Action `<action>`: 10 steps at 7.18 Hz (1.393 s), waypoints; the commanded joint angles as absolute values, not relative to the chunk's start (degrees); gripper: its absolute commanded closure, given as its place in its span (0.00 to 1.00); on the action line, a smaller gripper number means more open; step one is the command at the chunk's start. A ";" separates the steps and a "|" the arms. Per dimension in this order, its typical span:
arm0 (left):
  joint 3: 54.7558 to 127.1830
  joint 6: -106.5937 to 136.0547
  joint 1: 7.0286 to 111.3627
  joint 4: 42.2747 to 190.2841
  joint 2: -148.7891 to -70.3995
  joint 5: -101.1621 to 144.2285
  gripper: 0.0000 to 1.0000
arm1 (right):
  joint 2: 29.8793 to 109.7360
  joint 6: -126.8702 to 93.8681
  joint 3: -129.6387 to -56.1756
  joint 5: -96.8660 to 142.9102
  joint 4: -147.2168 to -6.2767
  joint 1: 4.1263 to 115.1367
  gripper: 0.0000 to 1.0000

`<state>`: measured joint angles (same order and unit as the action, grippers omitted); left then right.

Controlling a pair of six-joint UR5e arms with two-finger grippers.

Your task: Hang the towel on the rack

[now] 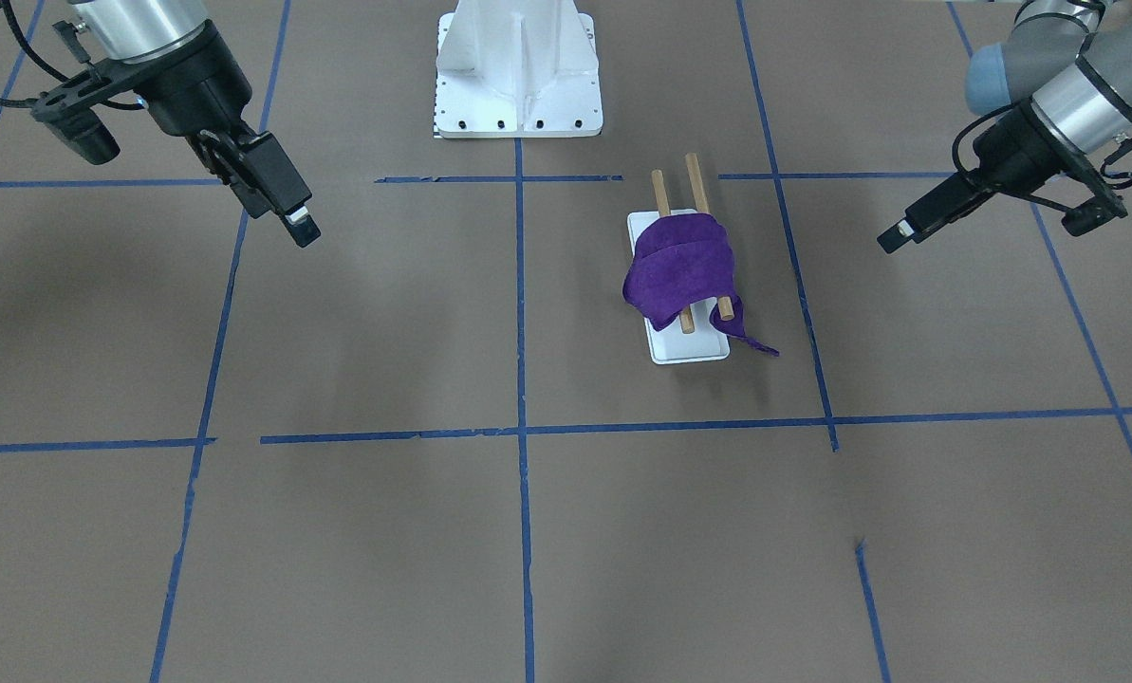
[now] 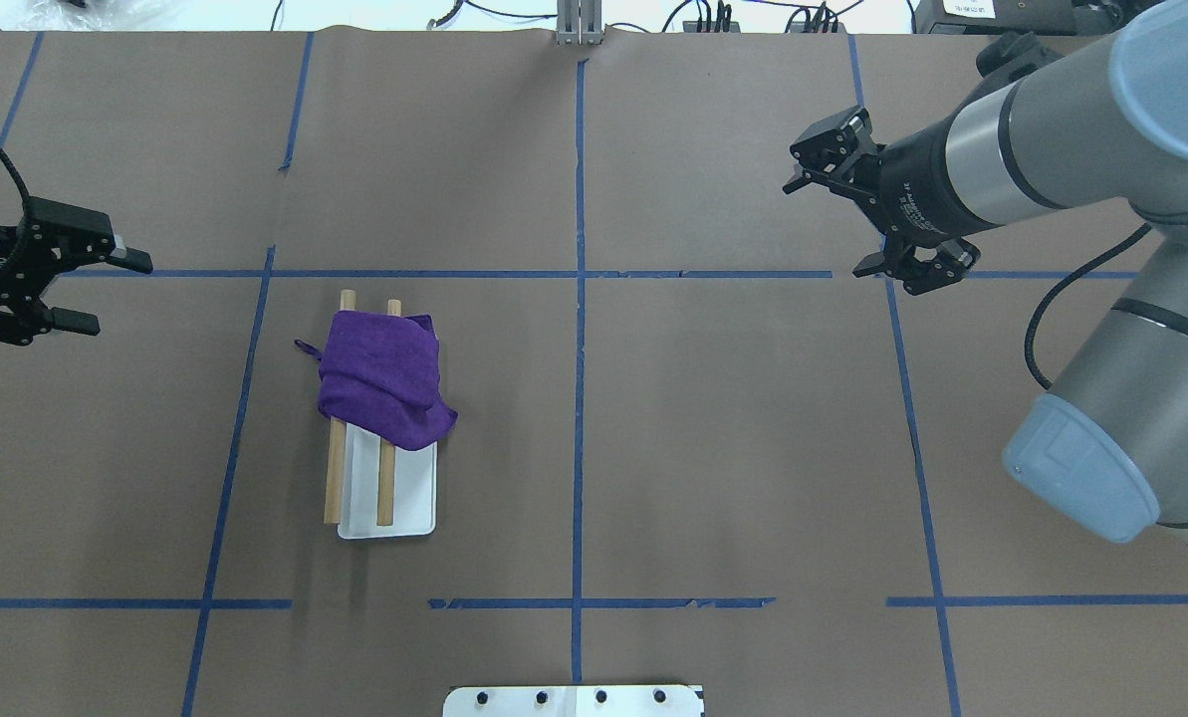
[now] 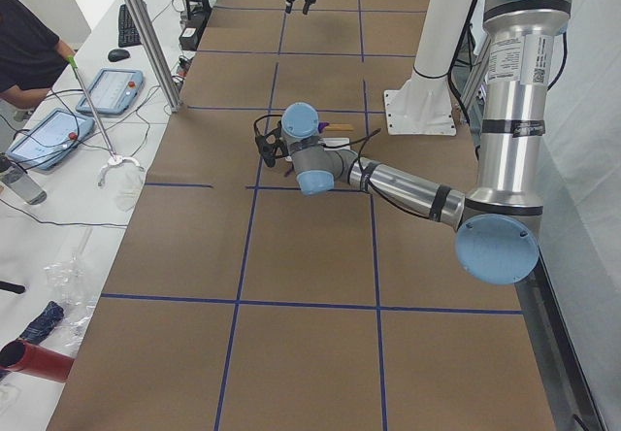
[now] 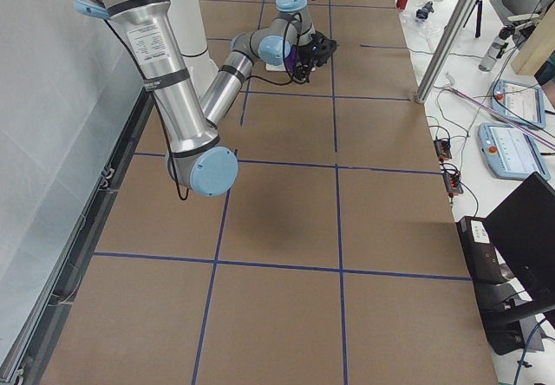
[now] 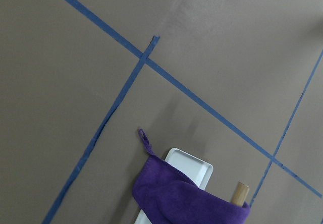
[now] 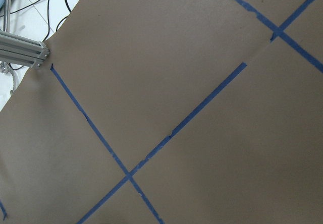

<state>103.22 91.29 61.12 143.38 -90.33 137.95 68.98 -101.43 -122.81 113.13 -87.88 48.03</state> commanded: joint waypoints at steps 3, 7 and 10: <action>93.91 42.67 74.31 142.82 -85.69 137.81 0.00 | 86.79 -52.09 -122.00 123.54 -88.15 61.82 0.00; 87.98 0.66 88.14 117.88 -88.22 132.46 0.00 | 96.85 -3.08 -108.67 131.04 -91.03 80.74 0.00; 92.43 -8.04 89.38 83.22 -96.06 132.45 0.00 | 96.77 9.06 -106.17 132.61 -100.11 84.73 0.00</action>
<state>89.57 -3.19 88.53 95.71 -94.28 132.46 96.58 6.65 -106.85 131.56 -98.28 83.87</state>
